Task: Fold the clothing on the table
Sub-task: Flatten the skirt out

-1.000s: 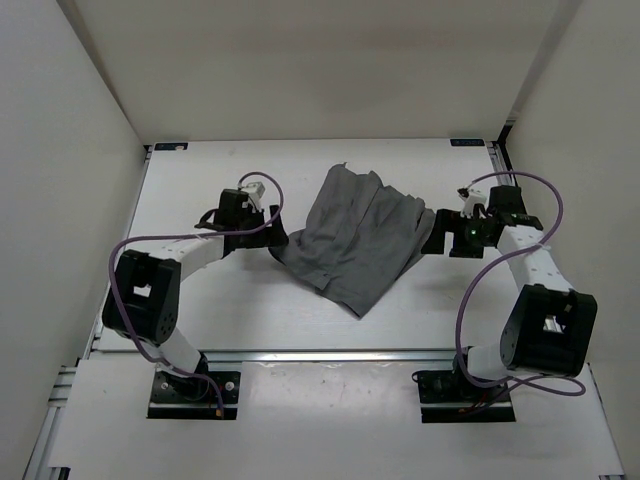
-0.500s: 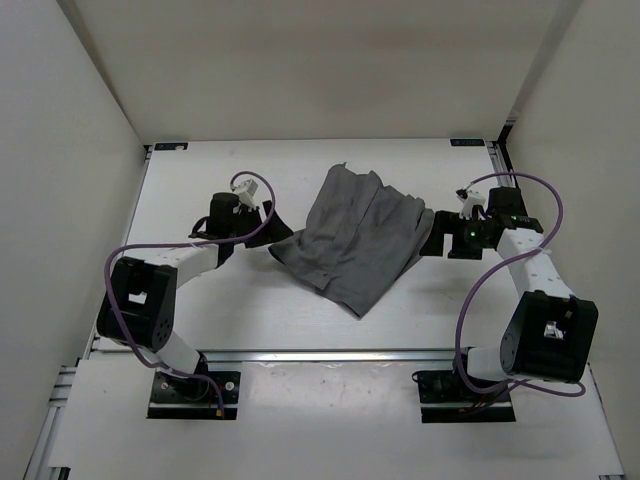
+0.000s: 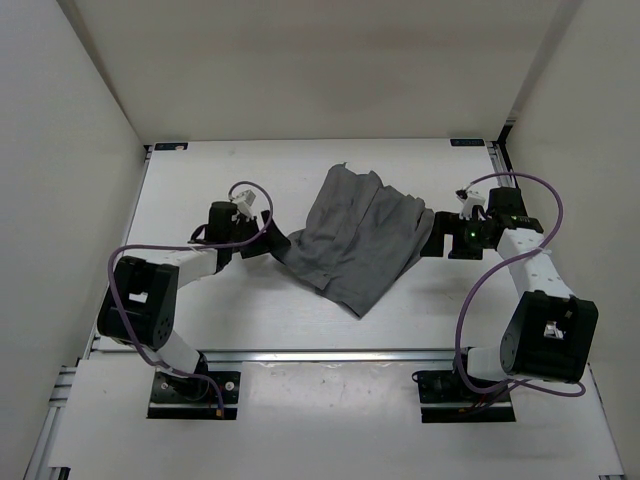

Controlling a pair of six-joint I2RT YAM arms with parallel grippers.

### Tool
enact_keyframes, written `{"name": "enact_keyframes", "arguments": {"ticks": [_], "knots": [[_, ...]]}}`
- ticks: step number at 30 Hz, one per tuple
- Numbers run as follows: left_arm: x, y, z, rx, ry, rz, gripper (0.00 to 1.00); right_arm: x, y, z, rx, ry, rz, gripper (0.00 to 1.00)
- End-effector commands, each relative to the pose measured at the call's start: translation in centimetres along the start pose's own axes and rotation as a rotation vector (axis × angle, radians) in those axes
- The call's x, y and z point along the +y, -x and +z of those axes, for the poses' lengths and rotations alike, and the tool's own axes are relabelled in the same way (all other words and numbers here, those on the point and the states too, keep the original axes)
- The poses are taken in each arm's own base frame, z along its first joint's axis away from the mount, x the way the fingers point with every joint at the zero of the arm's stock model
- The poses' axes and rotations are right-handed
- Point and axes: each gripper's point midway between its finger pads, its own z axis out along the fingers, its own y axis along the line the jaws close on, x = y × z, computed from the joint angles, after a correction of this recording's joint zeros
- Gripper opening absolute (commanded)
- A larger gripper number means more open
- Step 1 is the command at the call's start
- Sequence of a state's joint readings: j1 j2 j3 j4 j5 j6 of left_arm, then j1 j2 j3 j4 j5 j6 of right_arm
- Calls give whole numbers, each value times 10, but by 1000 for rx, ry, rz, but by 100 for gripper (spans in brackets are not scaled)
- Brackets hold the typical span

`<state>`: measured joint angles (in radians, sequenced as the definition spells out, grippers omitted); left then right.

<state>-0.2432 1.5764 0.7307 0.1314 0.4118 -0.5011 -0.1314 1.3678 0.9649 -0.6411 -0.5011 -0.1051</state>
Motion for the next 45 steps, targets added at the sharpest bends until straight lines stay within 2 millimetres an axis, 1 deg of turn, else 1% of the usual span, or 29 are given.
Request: {"name": "enact_keyframes", "arguments": {"ticks": [1,3,4,5,7,8,10,12,15,17,18,20,21,24,25,26,29,31,33,34,35,36,37,39,41,42,43,44,45], "knots": [[-6,5,-9,-19,-29,19,90,3,0,-3,0,11,-1,99],[-11,4,-7,-19,-53,15,85,2,5,-5,-14,6,-16,100],[-12,3,-7,-19,-59,9,77,1,6,-4,-16,3,-10,99],[-13,5,-7,-25,-66,3,73,2,4,-4,-9,3,-14,99],[-13,2,-5,-17,-73,-3,35,2,3,-4,-7,6,-10,99],[-14,2,-6,-14,-78,-16,27,3,3,-3,-5,8,-12,99],[-16,-3,-6,3,-88,-24,0,3,2,-3,-10,10,-15,99],[-19,-3,-7,5,-85,-17,0,7,-1,-2,14,32,-44,100],[-34,-8,-11,8,-95,16,0,13,-3,-4,42,64,-81,99],[-44,-17,-15,20,-102,31,0,13,-4,-3,60,79,-92,99],[-49,-17,-19,14,-109,21,0,12,-8,-1,74,84,-91,99],[-57,-31,-24,28,-122,10,0,15,-11,3,92,90,-79,100],[-63,-26,-30,4,-135,-6,0,13,-18,7,112,91,-58,99],[-82,-47,-38,35,-167,-4,0,15,-23,9,115,107,17,99],[-85,-51,-39,44,-174,-7,0,15,-30,11,129,116,58,99],[-93,-62,-39,74,-192,-4,0,14,-29,13,120,124,79,99],[-96,-80,-38,124,-208,-15,0,14,-36,20,132,137,124,99],[-100,-77,-38,123,-219,-17,0,14,-37,24,144,134,148,100],[-106,-74,-39,121,-238,-15,0,10,-47,32,191,137,176,99],[-110,-75,-40,127,-256,-18,0,9,-50,35,201,140,180,99],[-117,-69,-42,120,-278,-13,0,7,-52,36,208,134,185,99],[-120,-67,-42,118,-282,-11,0,5,-50,40,203,129,187,99],[-120,-68,-41,125,-284,-13,0,5,-49,42,204,133,188,99],[-130,-62,-41,121,-308,-11,0,11,-48,45,214,144,182,99],[-133,-61,-41,120,-328,-14,0,16,-54,52,233,154,173,98],[-136,-58,-41,112,-337,-12,0,22,-60,57,255,160,157,94],[-138,-58,-38,133,-351,2,0,26,-76,66,299,149,141,83],[-135,-61,-37,155,-349,-6,0,26,-78,68,306,143,131,80],[-136,-63,-36,168,-355,-7,0,27,-80,71,314,145,126,72]]}}
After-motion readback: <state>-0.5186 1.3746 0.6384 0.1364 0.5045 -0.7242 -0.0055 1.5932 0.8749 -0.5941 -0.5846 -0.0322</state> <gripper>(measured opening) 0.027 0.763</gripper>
